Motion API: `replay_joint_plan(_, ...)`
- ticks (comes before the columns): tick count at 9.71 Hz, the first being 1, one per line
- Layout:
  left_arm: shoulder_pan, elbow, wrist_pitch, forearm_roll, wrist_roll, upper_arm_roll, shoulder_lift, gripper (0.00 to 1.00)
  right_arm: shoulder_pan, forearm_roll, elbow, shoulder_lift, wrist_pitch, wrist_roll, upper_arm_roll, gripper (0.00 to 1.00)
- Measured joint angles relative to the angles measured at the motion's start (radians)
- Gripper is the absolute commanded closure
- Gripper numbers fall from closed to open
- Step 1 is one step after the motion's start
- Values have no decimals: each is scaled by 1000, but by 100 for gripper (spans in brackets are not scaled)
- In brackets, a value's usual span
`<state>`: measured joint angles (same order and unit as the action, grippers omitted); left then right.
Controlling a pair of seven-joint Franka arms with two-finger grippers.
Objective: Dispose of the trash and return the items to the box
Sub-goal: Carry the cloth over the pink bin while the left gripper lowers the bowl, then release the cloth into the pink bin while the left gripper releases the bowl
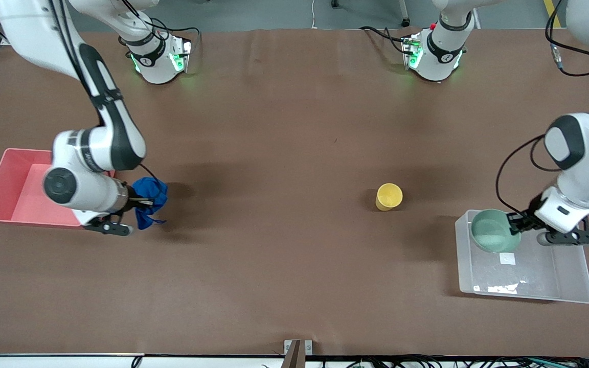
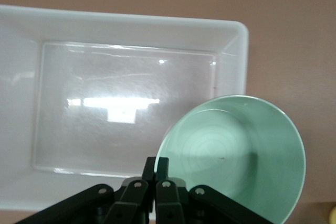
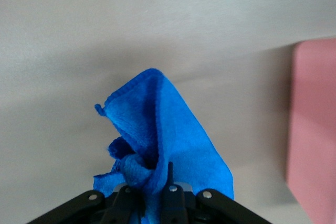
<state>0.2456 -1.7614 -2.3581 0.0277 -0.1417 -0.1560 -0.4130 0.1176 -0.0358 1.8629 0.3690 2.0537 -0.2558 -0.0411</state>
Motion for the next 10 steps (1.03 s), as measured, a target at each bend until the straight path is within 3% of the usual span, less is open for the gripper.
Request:
replay_joint_plan(3, 54, 109, 1, 0, -162, 1, -122, 99, -104, 19, -18, -109, -135, 88, -2, 86)
replay_joint_plan(8, 63, 201, 1, 0, -194, 4, -276, 98, -300, 34, -18, -131, -152, 307, -5, 86)
replay_joint_plan(10, 68, 226, 1, 0, -194, 4, -312, 83, -390, 51, -20, -128, -113, 399, -5, 86)
